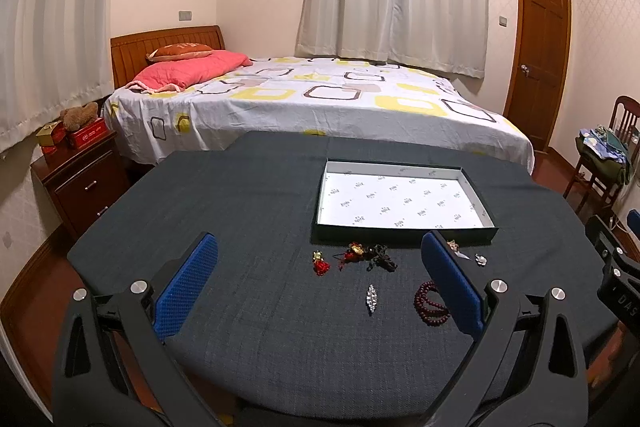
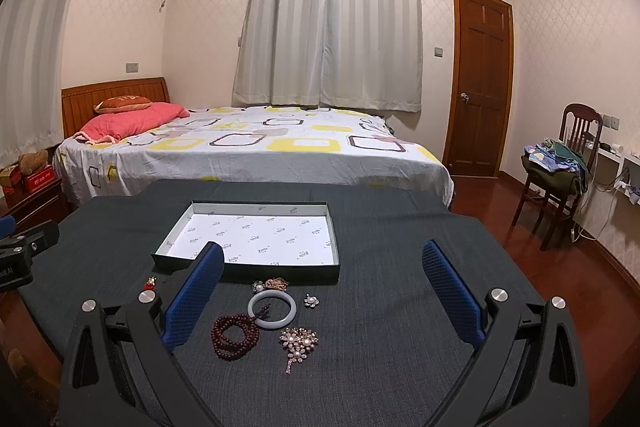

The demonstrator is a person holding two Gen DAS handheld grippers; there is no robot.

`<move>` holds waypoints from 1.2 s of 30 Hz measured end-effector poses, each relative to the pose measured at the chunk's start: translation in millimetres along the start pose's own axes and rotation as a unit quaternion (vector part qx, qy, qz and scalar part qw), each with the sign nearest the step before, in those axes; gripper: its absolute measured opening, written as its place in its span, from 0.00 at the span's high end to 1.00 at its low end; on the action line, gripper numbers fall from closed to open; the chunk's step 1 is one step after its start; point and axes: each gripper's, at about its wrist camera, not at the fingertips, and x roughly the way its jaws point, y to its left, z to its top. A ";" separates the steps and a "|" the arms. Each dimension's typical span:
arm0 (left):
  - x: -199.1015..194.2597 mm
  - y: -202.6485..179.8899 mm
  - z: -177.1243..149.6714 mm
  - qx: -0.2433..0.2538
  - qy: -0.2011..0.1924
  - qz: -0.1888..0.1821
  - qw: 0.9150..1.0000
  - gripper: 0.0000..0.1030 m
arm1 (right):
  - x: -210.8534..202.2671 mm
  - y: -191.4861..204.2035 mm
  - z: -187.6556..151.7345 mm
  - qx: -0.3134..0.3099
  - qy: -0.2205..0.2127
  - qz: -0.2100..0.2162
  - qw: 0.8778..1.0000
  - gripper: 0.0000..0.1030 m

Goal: Organize jewelry

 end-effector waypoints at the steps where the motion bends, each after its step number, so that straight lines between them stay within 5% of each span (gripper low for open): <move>1: -0.7 -3.4 -0.3 0.001 0.000 0.000 1.000 0.04 | 0.0 0.0 -0.3 0.000 0.000 0.000 1.000 0.06; 36: 8.0 -9.8 -13.5 -0.005 0.006 -0.004 1.000 0.04 | -1.6 1.0 -0.9 -0.001 0.000 0.000 1.000 0.06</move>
